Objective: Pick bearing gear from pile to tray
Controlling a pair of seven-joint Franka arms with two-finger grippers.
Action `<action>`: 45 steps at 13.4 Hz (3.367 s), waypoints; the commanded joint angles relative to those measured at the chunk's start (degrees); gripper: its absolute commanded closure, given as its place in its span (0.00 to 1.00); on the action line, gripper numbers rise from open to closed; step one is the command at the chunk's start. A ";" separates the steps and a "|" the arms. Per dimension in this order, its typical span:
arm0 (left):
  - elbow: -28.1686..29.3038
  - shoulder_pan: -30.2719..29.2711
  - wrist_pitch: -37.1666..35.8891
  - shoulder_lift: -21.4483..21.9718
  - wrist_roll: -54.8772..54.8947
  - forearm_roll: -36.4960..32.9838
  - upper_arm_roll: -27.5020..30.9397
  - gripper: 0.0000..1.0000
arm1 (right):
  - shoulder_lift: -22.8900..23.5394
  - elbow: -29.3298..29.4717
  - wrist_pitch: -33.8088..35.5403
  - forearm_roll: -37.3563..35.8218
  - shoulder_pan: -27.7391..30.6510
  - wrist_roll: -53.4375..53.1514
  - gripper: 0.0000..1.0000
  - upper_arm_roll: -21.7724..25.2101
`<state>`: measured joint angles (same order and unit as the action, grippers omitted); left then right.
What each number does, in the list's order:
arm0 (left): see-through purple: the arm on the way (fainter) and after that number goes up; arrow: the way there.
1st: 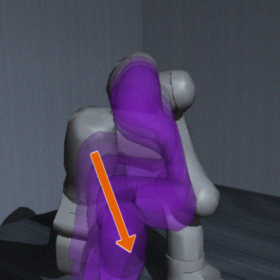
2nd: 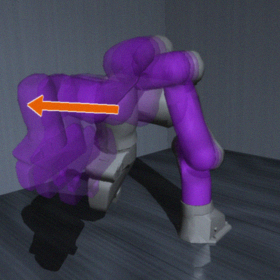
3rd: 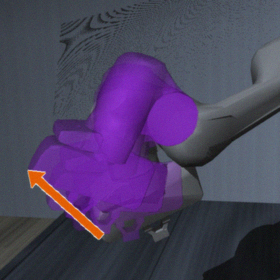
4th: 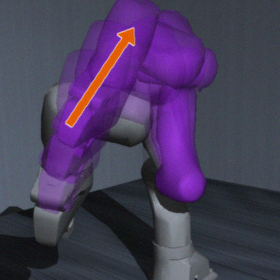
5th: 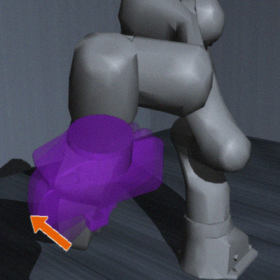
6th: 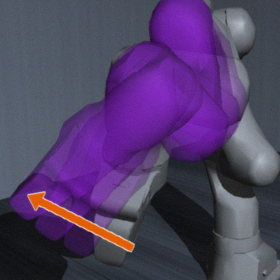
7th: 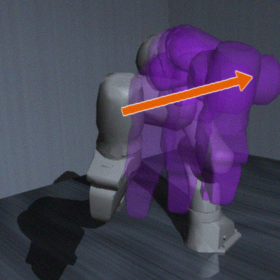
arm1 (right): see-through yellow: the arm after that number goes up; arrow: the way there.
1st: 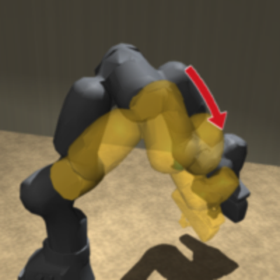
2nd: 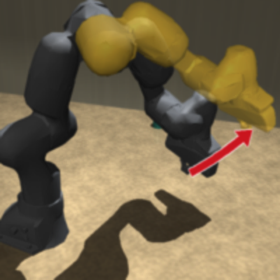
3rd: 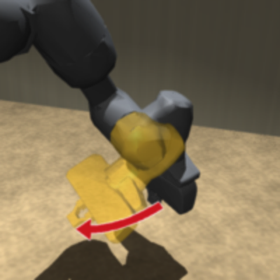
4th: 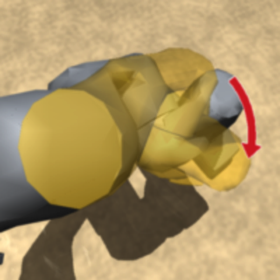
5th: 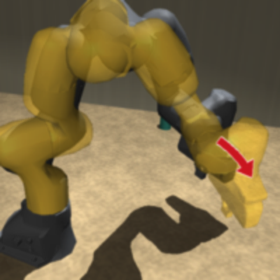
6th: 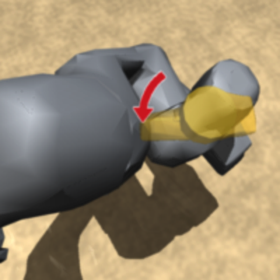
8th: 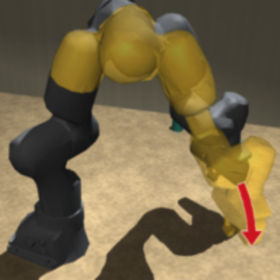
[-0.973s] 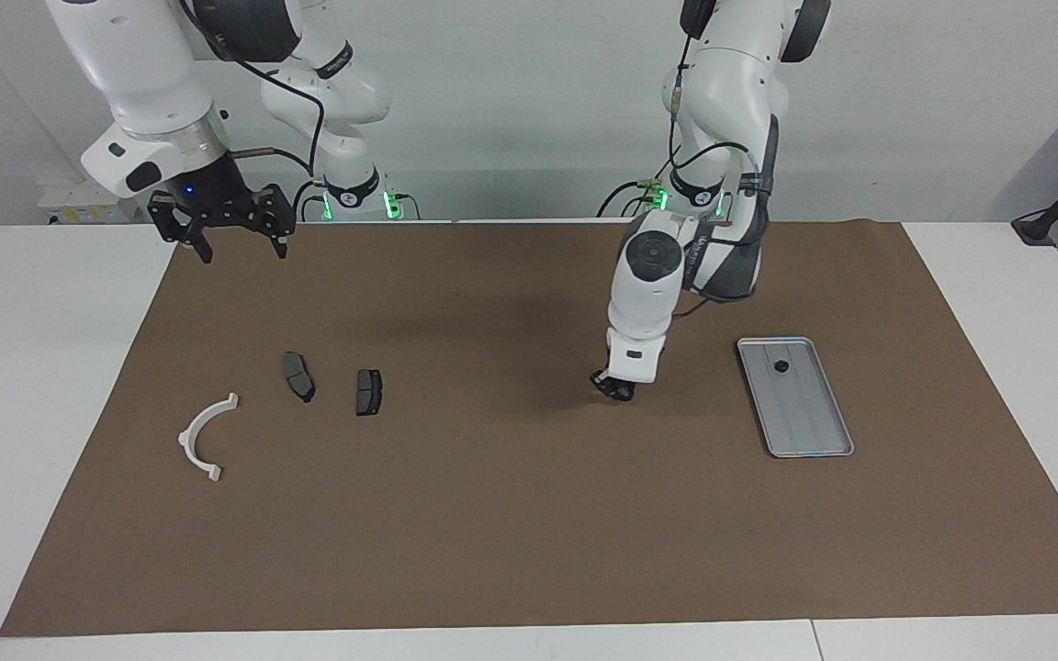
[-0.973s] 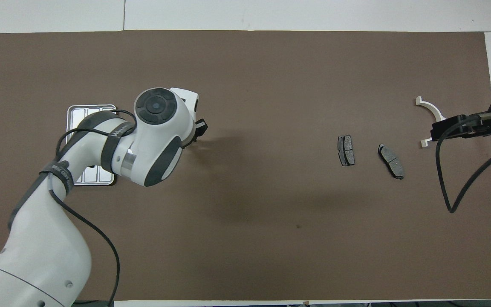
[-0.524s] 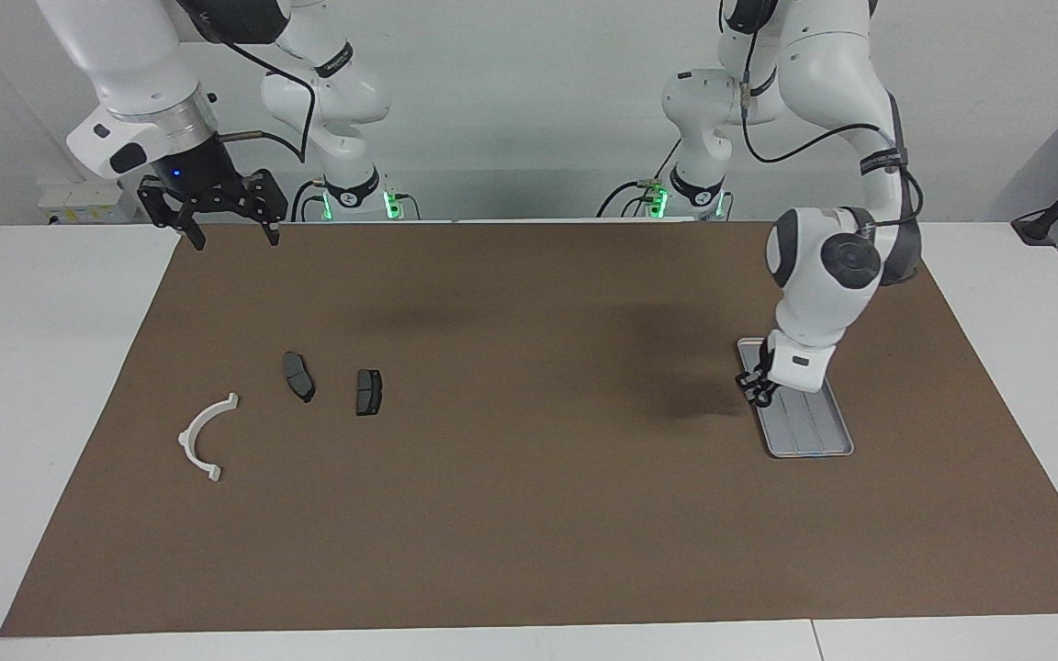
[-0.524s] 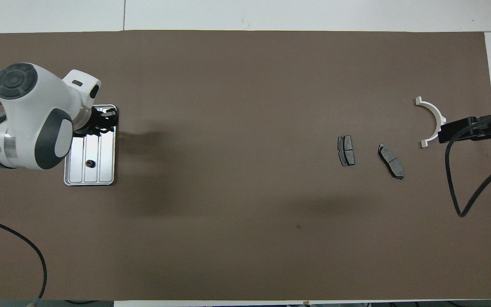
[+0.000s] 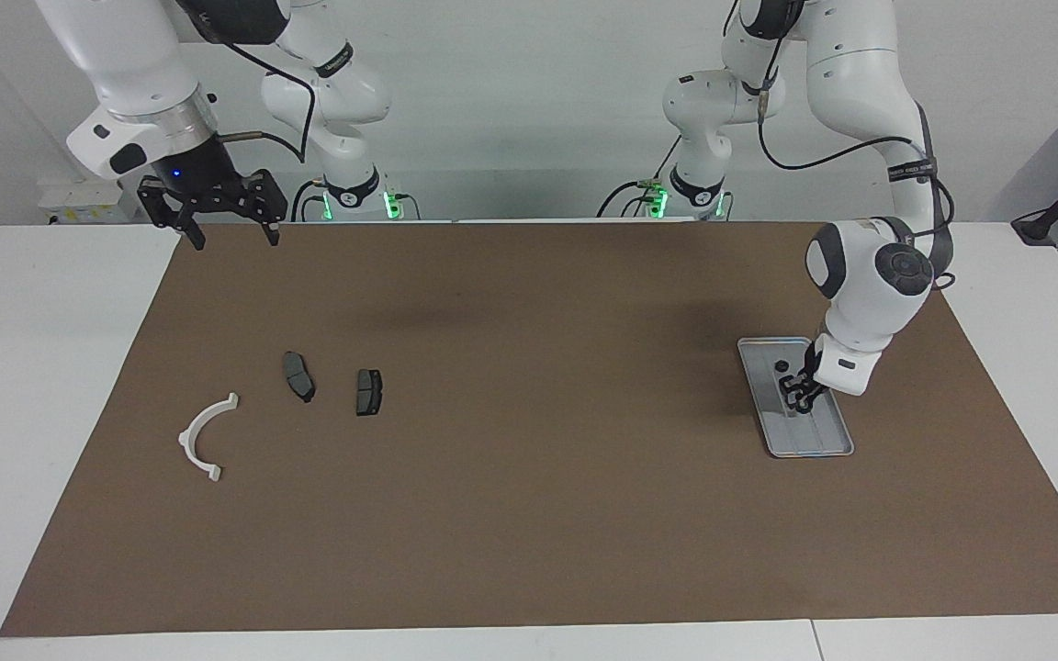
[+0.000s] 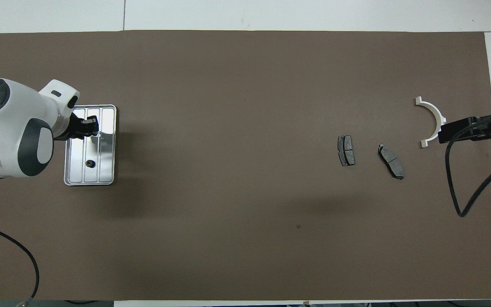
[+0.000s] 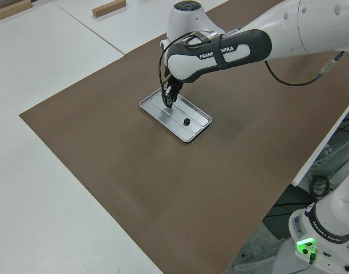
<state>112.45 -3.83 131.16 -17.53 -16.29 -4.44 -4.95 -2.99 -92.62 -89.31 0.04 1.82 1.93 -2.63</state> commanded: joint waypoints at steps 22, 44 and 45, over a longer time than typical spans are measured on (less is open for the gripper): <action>-4.43 -3.03 -28.48 18.57 5.56 -0.04 -0.59 0.00 | -0.53 -0.54 0.37 0.40 -0.15 1.23 0.00 0.17; -14.10 2.34 -37.12 19.73 10.84 5.58 2.48 0.00 | -0.53 -0.54 0.37 0.49 -0.15 1.23 0.00 0.08; -13.84 2.34 -37.03 19.82 10.84 5.58 2.49 0.00 | -0.53 -0.54 0.37 0.49 -0.15 1.23 0.00 0.08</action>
<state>99.23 -0.42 95.76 1.86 -6.42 -0.13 -1.93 -2.73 -92.61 -89.31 0.04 1.71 1.93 -2.68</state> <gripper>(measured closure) 0.000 0.000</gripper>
